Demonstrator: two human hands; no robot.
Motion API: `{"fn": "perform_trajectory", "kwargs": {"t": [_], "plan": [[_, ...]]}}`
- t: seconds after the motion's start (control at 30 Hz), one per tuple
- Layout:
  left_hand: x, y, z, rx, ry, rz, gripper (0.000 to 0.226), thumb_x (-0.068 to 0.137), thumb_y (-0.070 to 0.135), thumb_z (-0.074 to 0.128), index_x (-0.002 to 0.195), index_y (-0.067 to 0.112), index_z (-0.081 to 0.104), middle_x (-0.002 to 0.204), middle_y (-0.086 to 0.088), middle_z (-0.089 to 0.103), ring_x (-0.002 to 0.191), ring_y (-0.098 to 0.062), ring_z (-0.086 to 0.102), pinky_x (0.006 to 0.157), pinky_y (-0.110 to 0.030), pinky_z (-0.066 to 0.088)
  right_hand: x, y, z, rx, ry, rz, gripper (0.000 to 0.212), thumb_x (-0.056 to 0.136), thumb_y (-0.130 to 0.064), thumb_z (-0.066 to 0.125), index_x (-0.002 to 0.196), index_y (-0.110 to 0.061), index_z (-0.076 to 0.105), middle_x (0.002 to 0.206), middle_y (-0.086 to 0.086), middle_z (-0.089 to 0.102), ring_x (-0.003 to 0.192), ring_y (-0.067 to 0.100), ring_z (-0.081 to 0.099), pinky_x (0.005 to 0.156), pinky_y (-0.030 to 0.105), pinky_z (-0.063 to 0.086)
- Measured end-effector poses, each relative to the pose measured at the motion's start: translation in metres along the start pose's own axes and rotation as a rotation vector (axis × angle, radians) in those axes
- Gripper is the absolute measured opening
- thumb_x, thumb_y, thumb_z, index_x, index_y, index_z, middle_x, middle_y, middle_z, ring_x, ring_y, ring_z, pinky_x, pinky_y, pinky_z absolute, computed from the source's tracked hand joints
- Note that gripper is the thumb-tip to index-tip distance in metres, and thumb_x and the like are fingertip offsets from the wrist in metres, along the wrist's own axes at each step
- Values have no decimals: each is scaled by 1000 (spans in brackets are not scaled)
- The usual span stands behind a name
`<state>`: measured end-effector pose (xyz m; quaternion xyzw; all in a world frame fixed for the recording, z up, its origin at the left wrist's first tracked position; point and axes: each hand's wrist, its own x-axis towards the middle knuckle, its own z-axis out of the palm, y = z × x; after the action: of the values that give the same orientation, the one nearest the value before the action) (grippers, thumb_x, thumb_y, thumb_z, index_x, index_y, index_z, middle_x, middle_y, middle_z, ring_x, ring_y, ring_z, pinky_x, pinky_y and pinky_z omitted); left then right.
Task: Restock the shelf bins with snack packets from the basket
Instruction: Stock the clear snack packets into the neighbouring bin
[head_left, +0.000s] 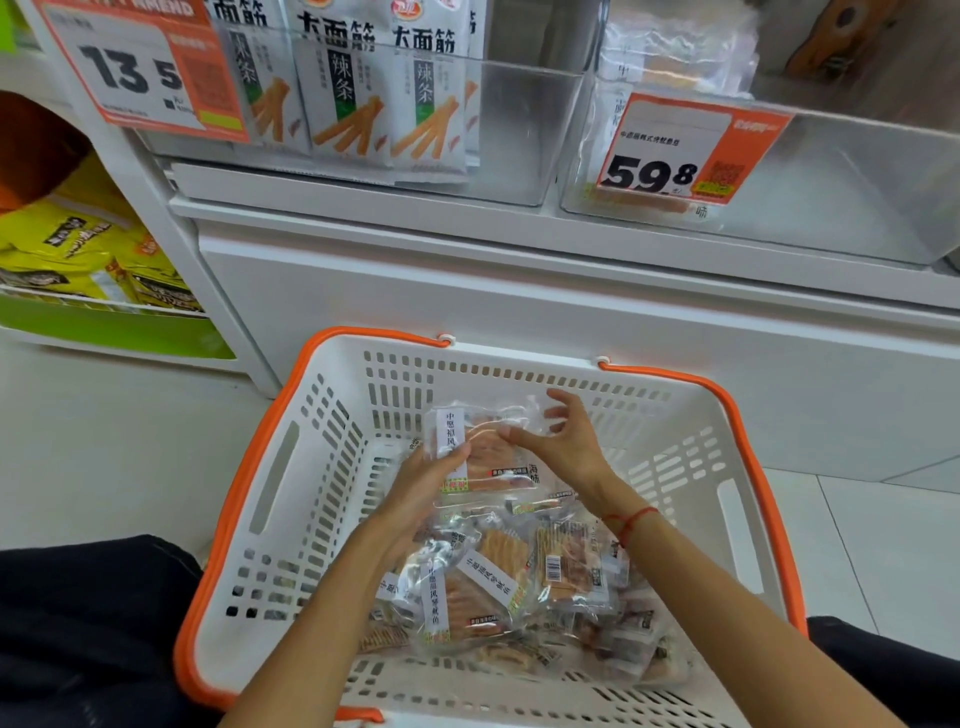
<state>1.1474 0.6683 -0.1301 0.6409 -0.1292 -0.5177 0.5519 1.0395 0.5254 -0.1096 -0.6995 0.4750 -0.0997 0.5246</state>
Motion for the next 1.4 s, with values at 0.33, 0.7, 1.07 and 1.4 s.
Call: {"fn": "perform_trajectory", "kwargs": {"t": [0.33, 0.7, 1.07, 1.4], "plan": [[-14, 86, 13, -121, -45, 163, 94, 61, 58, 77, 140, 23, 41, 151, -1, 35, 138, -21, 34, 112, -53, 28, -6, -84, -79, -85, -649, -52, 45, 92, -39, 59, 135, -30, 47, 133, -7, 58, 125, 12, 52, 109, 45, 37], [-59, 193, 50, 212, -163, 650, 35, 94, 16, 53, 117, 41, 49, 103, 29, 63, 92, 19, 58, 68, -1, 43, -52, -190, -176, -222, -536, -386, 29, 97, -24, 50, 124, -36, 54, 125, -8, 63, 119, 12, 57, 107, 42, 41], [-40, 334, 87, 590, 145, 966, 56, 75, 27, 79, 123, 28, 50, 119, 7, 62, 112, -14, 58, 97, -44, 47, -37, -242, -226, -83, -51, -823, 58, 93, -23, 57, 144, -25, 30, 139, -14, 47, 126, -1, 45, 109, 29, 38], [-19, 371, 109, 1378, 474, 952, 79, 61, 56, 79, 127, 31, 44, 80, 6, 61, 95, -21, 59, 92, -34, 33, 1, -246, -234, -194, -180, -496, 30, 101, -16, 39, 123, -36, 33, 108, -27, 47, 98, -5, 49, 71, -2, 41]]}}
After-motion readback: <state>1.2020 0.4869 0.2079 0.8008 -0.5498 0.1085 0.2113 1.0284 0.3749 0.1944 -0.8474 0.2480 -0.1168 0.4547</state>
